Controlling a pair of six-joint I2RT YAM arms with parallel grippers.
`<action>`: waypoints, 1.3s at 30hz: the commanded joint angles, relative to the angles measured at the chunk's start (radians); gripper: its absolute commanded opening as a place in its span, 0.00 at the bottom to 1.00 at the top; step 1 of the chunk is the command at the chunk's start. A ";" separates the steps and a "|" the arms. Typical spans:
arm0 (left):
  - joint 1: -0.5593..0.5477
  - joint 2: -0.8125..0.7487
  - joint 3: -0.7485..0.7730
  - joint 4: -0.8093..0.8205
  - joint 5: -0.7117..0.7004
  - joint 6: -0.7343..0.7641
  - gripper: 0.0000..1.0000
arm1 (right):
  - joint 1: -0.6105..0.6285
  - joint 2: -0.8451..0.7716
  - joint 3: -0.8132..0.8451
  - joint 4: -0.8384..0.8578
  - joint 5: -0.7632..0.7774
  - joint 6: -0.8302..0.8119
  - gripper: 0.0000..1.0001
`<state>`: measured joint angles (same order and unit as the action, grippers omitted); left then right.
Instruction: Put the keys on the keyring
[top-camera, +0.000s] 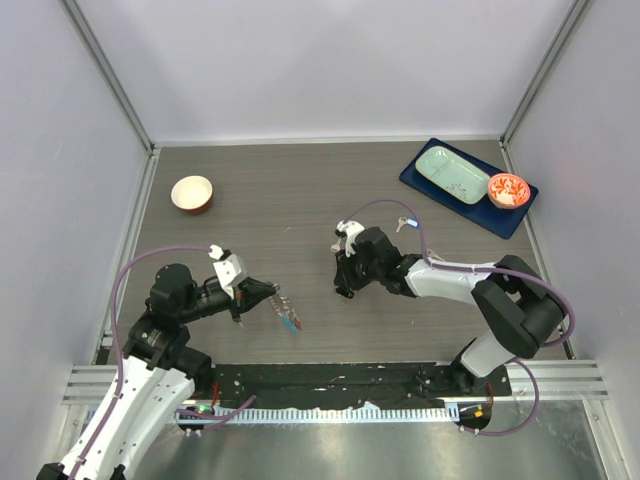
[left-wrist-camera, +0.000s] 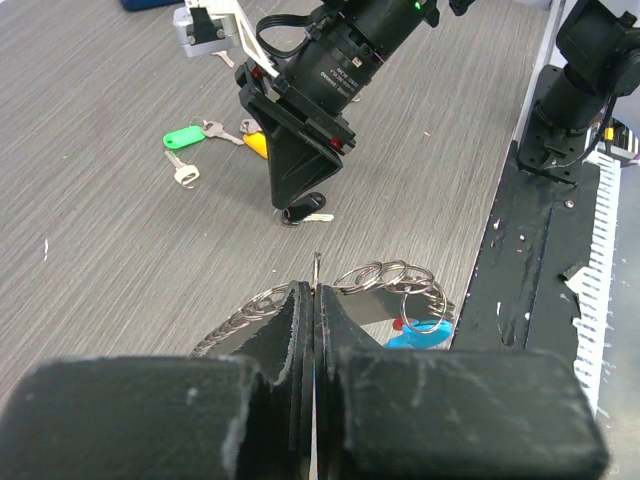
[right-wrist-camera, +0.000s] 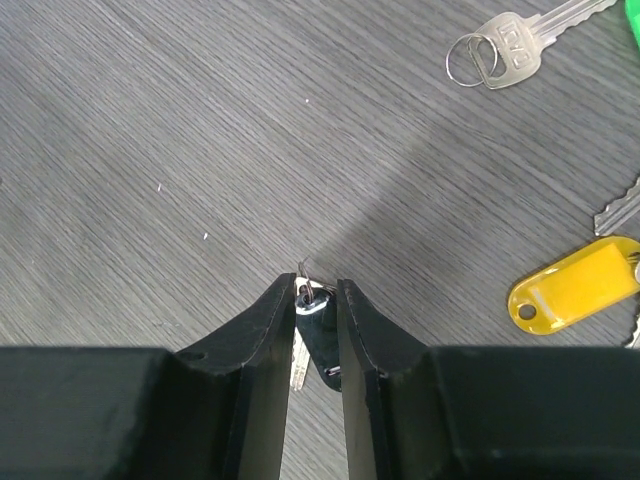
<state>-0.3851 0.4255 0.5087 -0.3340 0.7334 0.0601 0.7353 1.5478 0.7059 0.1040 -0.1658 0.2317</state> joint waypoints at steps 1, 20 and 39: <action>-0.001 0.002 0.036 0.033 0.003 0.003 0.00 | -0.005 0.003 0.037 0.030 -0.040 -0.019 0.29; -0.001 0.007 0.037 0.036 0.009 0.001 0.00 | -0.007 0.057 0.024 0.063 -0.080 -0.032 0.26; -0.001 0.002 0.037 0.038 0.017 0.000 0.00 | -0.007 0.017 0.018 0.052 -0.097 -0.071 0.01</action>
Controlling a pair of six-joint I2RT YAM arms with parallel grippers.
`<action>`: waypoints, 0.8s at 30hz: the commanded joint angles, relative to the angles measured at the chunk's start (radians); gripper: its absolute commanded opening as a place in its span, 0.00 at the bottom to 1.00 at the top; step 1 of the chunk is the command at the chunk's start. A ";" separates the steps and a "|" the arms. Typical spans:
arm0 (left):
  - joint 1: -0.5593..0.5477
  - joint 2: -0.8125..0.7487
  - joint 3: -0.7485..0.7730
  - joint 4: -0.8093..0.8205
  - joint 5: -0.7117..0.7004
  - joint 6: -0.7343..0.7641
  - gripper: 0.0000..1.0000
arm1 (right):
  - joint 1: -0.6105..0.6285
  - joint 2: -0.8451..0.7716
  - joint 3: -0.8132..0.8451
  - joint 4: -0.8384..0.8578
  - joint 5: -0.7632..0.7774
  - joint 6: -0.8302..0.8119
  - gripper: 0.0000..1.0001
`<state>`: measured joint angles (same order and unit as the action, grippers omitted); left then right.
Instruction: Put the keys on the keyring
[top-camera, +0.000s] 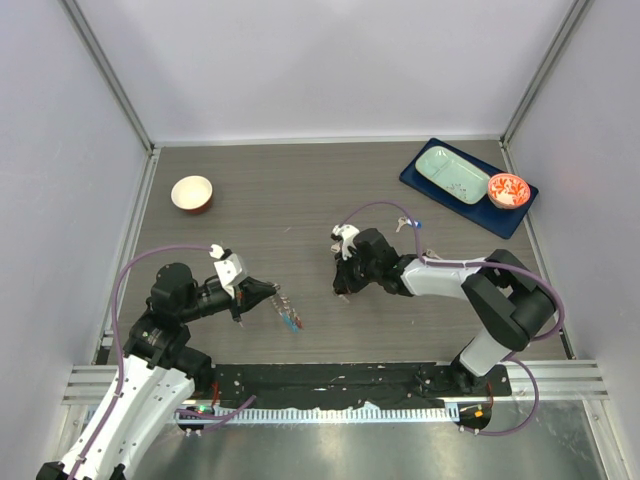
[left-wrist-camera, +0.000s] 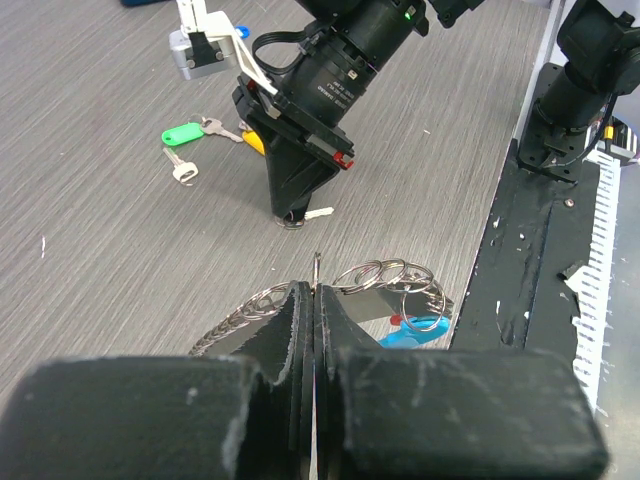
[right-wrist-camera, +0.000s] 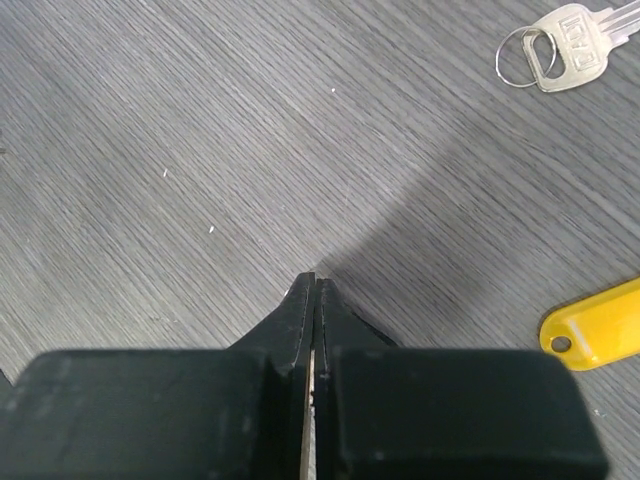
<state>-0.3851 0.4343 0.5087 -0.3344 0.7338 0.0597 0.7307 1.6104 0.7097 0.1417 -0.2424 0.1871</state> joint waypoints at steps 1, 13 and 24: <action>-0.001 -0.006 0.037 0.040 0.018 0.000 0.00 | -0.002 -0.059 0.008 0.016 -0.024 -0.031 0.01; -0.001 -0.026 0.042 0.072 0.073 0.017 0.00 | 0.062 -0.389 -0.093 0.122 -0.075 -0.182 0.01; -0.003 0.087 0.103 0.094 0.182 0.054 0.00 | 0.099 -0.595 -0.208 0.416 -0.222 -0.265 0.01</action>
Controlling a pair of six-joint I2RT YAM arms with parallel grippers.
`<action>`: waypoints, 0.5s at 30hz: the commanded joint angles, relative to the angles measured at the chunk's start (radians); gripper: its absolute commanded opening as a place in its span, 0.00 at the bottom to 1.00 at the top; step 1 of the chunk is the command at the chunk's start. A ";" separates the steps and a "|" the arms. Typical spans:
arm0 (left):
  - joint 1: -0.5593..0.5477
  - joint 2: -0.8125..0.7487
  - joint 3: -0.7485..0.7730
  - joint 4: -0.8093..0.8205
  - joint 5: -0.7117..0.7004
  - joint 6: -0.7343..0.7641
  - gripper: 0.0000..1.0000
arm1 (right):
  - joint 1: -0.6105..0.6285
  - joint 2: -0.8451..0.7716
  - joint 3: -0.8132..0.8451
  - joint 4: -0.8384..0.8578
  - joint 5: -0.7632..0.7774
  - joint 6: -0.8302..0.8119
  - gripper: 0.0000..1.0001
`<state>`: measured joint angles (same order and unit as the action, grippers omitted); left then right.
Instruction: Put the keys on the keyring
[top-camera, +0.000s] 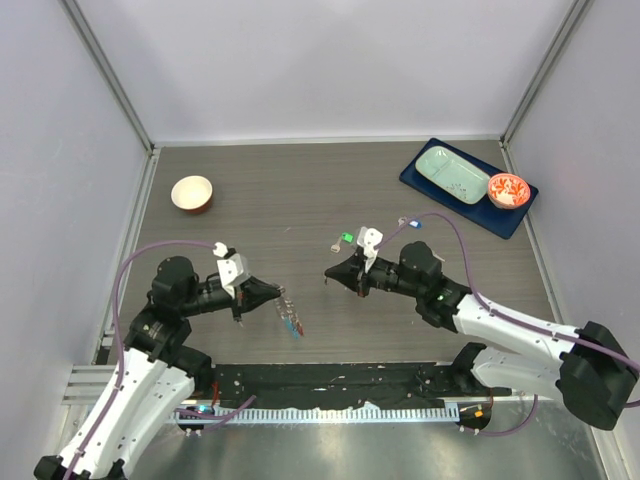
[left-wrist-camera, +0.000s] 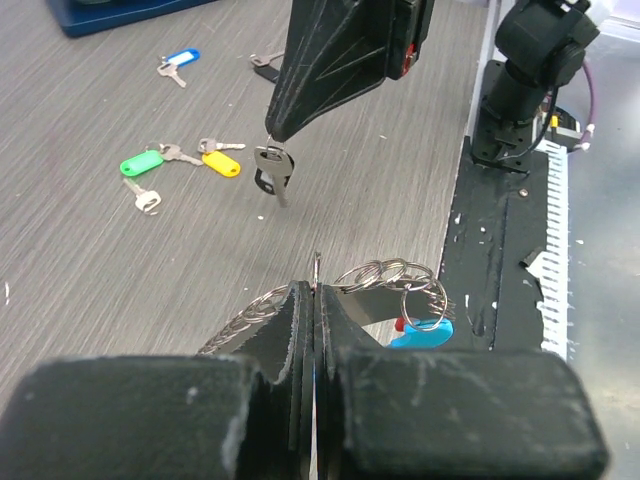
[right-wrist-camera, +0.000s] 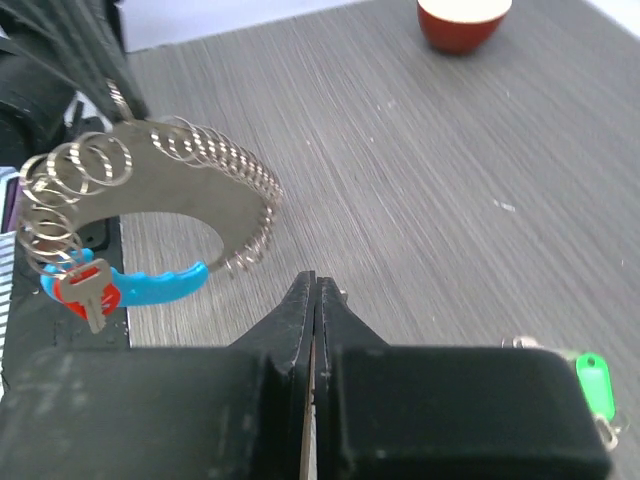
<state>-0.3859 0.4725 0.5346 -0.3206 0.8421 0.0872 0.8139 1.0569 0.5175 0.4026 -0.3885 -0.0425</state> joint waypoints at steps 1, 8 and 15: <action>-0.005 0.063 0.085 0.078 0.080 0.038 0.00 | 0.021 -0.046 -0.025 0.163 -0.082 -0.036 0.01; -0.069 0.251 0.205 -0.049 0.094 0.176 0.00 | 0.060 -0.107 -0.054 0.179 -0.073 -0.071 0.01; -0.145 0.405 0.324 -0.184 0.038 0.295 0.00 | 0.074 -0.152 -0.086 0.194 -0.055 -0.080 0.01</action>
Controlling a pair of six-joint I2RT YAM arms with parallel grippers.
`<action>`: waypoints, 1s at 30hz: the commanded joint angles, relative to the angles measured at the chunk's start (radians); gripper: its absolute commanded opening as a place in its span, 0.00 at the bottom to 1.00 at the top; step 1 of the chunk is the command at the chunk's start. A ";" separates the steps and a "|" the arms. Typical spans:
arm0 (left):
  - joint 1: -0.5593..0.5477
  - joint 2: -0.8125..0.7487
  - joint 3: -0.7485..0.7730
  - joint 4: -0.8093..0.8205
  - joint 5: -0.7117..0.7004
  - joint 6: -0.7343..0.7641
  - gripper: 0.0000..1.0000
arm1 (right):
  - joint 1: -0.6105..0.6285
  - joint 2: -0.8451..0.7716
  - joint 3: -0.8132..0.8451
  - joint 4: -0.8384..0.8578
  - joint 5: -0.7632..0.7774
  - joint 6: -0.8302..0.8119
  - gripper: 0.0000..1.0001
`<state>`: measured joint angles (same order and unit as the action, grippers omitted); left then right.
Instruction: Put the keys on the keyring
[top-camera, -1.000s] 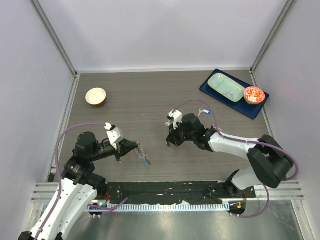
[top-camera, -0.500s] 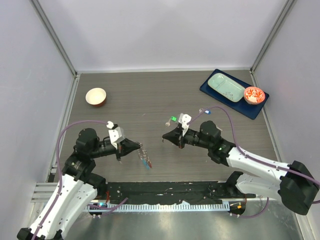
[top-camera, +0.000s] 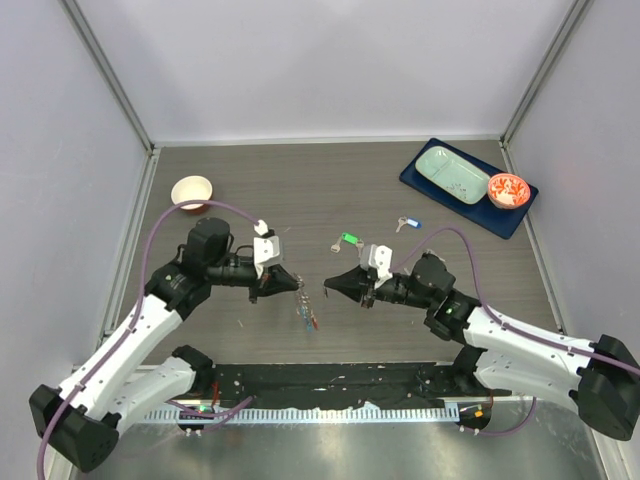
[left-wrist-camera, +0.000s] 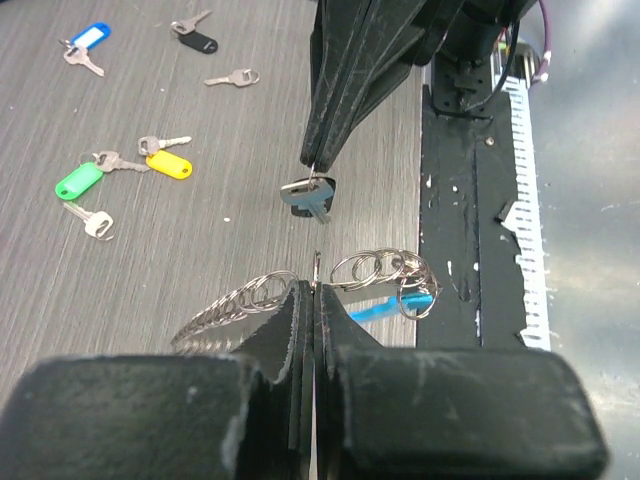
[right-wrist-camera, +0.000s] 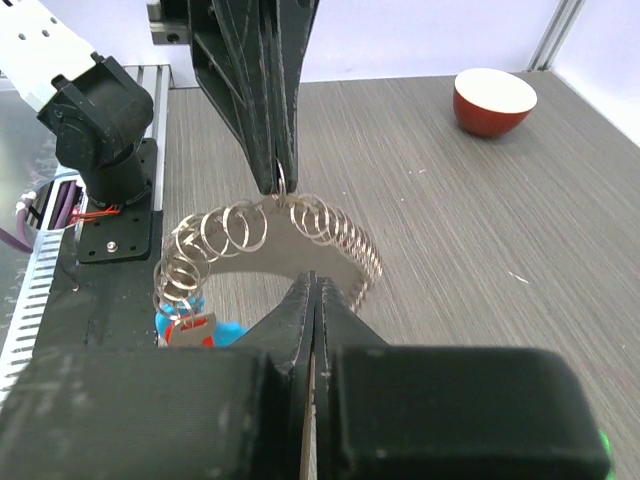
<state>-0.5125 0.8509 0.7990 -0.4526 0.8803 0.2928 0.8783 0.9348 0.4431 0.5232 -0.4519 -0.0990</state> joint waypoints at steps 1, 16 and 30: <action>-0.021 0.039 0.062 -0.051 0.003 0.092 0.00 | 0.013 -0.033 -0.014 0.074 0.013 -0.024 0.01; -0.049 0.054 -0.021 0.057 0.039 0.039 0.00 | 0.060 0.022 0.016 0.054 0.010 -0.060 0.01; -0.060 0.056 -0.040 0.081 0.028 0.005 0.00 | 0.128 0.062 0.048 0.028 0.081 -0.143 0.01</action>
<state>-0.5640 0.9241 0.7601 -0.4374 0.8928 0.3145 0.9890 0.9901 0.4408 0.5262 -0.4118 -0.1936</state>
